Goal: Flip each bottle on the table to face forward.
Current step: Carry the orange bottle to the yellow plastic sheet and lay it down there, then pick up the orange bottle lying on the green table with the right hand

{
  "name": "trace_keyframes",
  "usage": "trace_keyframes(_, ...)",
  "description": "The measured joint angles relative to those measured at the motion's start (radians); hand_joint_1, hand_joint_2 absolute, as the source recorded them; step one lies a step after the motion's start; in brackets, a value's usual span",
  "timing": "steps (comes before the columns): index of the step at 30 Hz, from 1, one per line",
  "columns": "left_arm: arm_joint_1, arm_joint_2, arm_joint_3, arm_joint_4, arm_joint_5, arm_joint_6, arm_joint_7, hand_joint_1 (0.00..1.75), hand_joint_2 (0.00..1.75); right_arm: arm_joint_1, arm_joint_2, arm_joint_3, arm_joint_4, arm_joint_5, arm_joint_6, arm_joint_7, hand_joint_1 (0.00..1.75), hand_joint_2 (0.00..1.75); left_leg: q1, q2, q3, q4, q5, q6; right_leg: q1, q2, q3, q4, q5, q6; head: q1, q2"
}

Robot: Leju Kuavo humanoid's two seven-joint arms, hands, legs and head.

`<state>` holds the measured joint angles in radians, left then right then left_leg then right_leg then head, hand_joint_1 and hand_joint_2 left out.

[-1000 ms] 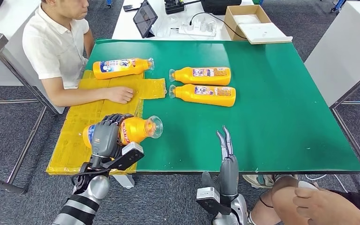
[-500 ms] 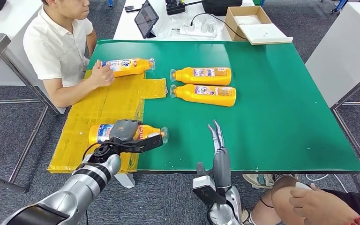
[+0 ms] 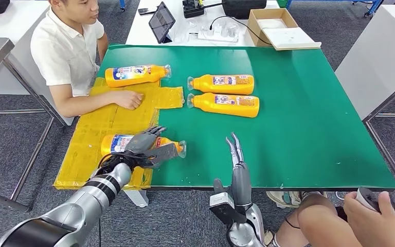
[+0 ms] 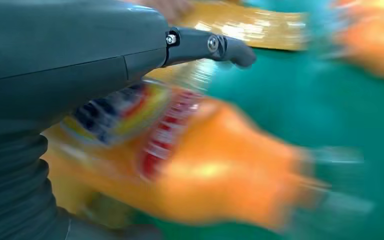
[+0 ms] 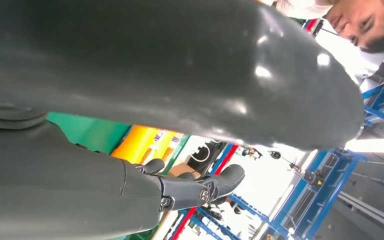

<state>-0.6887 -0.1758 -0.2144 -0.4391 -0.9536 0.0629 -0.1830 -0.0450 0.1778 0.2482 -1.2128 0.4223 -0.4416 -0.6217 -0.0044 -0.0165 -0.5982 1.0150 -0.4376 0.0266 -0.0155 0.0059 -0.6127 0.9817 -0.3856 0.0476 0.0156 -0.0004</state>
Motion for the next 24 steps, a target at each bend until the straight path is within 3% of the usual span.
trace_keyframes(3,0.003,-0.011,0.043,0.0,0.068,-0.044,-0.063,0.0,0.0,-0.006,0.0,0.0,0.019,-0.006,0.0,-0.011,0.0,0.0,0.0,0.0,0.0,0.0,0.0,0.0,0.0,0.0,0.0,0.0,0.0,0.0,0.0,0.0)
trace_keyframes(7,0.008,-0.016,0.092,-0.005,0.18,-0.115,-0.138,0.0,0.0,-0.012,0.0,-0.001,0.043,-0.017,-0.005,-0.031,0.0,0.0,0.0,0.0,0.0,0.0,0.0,0.0,0.0,0.0,0.0,0.0,0.0,0.0,0.0,0.0)
trace_keyframes(11,0.029,-0.017,0.118,-0.032,0.281,-0.142,-0.193,0.0,1.75,-0.014,-0.001,-0.001,0.058,-0.027,-0.012,-0.037,0.0,0.0,0.0,0.0,-0.001,0.0,0.0,0.0,0.0,0.0,-0.001,0.0,0.0,0.0,0.0,0.0)
trace_keyframes(19,0.165,-0.021,0.122,-0.265,0.513,-0.026,-0.312,0.0,1.75,-0.003,-0.011,-0.001,0.068,-0.034,-0.023,-0.039,0.0,0.0,0.0,0.001,-0.004,0.0,0.0,0.0,0.0,0.0,-0.005,0.0,0.0,0.0,0.0,0.0)
trace_keyframes(22,0.243,-0.032,0.122,-0.426,0.656,0.058,-0.397,0.0,1.75,0.004,-0.011,-0.002,0.068,-0.032,-0.034,-0.041,0.0,0.0,0.0,0.002,-0.006,0.0,-0.001,0.0,0.0,0.001,-0.007,0.0,0.0,0.0,0.0,0.0)
trace_keyframes(24,0.31,-0.043,0.117,-0.575,0.822,0.057,-0.422,0.0,1.75,0.012,-0.012,-0.001,0.065,-0.026,-0.053,-0.042,0.0,0.0,0.0,0.002,-0.007,0.0,-0.001,-0.001,0.0,0.001,-0.008,0.0,0.0,0.0,0.0,0.0)
